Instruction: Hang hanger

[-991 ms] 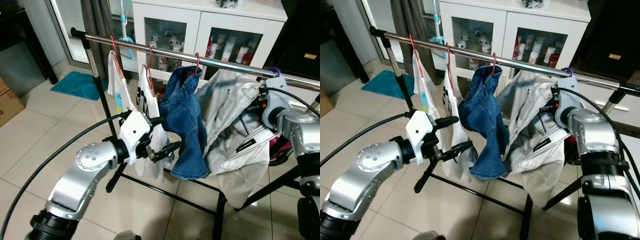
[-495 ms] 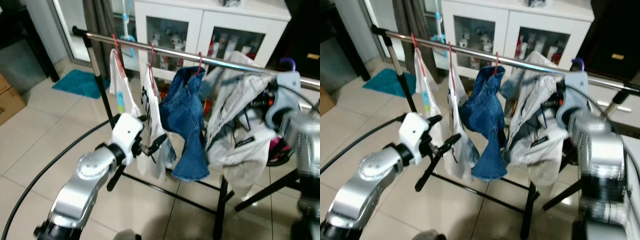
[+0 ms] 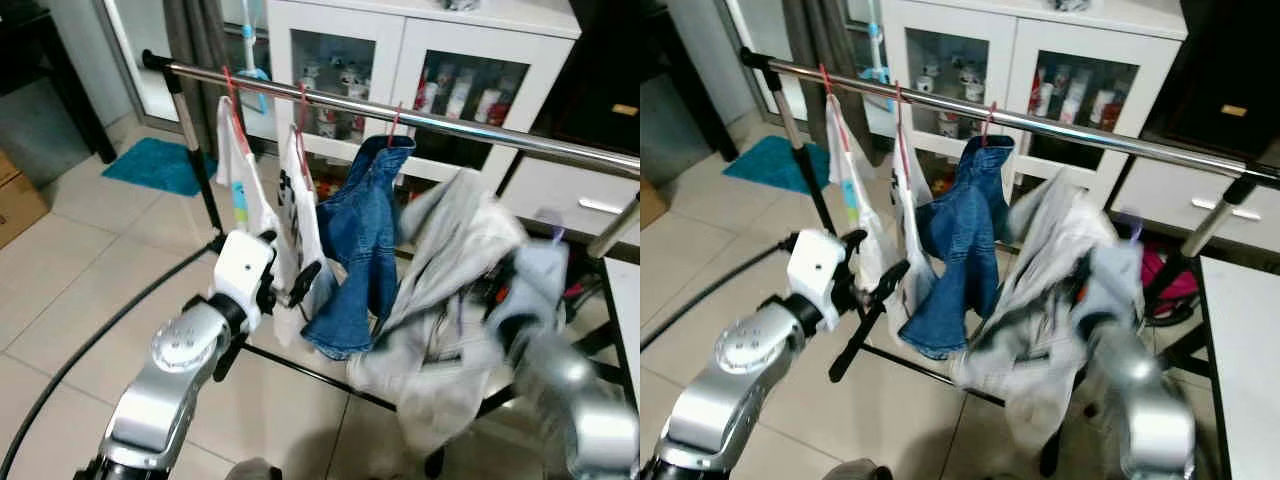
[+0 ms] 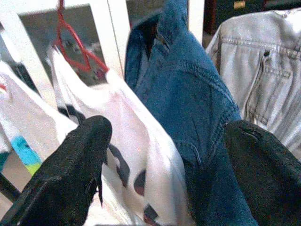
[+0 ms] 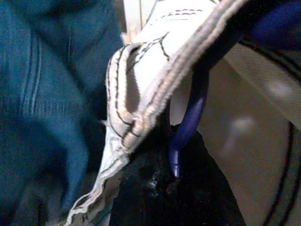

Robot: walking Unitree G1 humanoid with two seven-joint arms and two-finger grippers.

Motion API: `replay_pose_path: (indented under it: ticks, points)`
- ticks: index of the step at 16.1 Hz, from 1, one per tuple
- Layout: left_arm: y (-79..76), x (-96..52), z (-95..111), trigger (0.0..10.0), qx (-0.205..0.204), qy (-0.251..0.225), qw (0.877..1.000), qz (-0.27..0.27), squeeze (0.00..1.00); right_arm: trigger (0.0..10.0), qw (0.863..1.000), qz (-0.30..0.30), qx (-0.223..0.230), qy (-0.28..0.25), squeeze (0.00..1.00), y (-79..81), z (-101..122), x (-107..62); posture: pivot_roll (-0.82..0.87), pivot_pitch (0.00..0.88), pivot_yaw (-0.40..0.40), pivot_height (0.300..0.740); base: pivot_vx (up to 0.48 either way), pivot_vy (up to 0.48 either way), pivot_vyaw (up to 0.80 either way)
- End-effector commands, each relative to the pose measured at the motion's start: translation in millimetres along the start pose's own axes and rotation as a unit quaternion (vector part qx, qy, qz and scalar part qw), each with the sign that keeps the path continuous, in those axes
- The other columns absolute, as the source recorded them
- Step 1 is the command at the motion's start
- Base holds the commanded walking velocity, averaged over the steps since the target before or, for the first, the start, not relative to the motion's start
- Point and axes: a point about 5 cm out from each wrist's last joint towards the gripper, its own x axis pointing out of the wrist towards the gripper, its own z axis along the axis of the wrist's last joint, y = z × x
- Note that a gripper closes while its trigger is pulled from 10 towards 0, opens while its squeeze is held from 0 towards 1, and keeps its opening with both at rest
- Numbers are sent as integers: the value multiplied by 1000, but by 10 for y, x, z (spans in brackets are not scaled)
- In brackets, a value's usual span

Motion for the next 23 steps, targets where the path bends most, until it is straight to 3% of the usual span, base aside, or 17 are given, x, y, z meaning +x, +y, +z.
replay_pose_path:
  ticks: [1,3,7,10,14,23]
  points:
    - [-9,-7,-13,10000,0,2,1000,3,0,10000,998,-5,14,-68,0,37,190,-51,22,32,-10,740,0,0,0]
    - [-12,-13,-17,10000,-4,0,1000,7,0,10000,999,11,8,-51,0,93,73,-92,23,35,-17,740,0,0,0]
    - [-10,-32,-23,10000,-10,0,1000,12,0,10000,999,10,40,-35,0,180,-38,-149,26,39,-34,740,0,82,-600]
    - [-2,-11,-26,10000,6,5,1000,10,0,10000,998,-21,51,-24,0,169,-78,-121,28,37,-41,740,0,86,-469]
    - [37,20,-4,10000,13,6,1000,14,0,10000,996,-14,78,-31,0,192,-22,-66,37,32,-42,740,0,0,0]
    - [31,79,45,10000,14,0,1000,11,0,10000,997,-6,76,-25,0,210,20,6,41,40,-65,740,-240,0,0]
